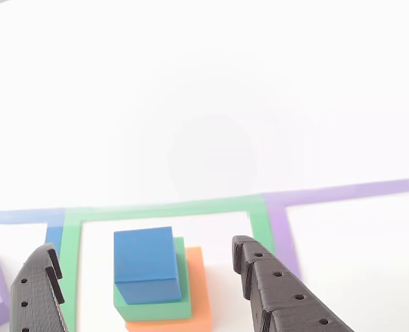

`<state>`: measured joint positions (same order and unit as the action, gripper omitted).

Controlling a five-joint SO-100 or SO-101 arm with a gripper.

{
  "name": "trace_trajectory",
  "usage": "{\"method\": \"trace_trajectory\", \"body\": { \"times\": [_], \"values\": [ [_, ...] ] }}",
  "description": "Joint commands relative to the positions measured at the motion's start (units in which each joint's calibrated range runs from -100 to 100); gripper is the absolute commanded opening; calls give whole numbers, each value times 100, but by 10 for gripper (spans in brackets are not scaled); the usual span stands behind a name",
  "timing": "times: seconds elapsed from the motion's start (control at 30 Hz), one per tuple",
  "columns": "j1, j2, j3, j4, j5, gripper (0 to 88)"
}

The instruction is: Tower of hanoi

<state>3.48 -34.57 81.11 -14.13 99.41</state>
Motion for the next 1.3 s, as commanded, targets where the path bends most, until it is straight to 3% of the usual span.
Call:
{"method": "trace_trajectory", "body": {
  "times": [0.0,0.43,1.0,1.27],
  "values": [
    [-108,345,34,-709,59,280],
    [-204,1790,-220,-2053,59,270],
    [-300,1984,-375,-2183,59,257],
    [-348,1984,-348,-2183,59,209]
  ]
}}
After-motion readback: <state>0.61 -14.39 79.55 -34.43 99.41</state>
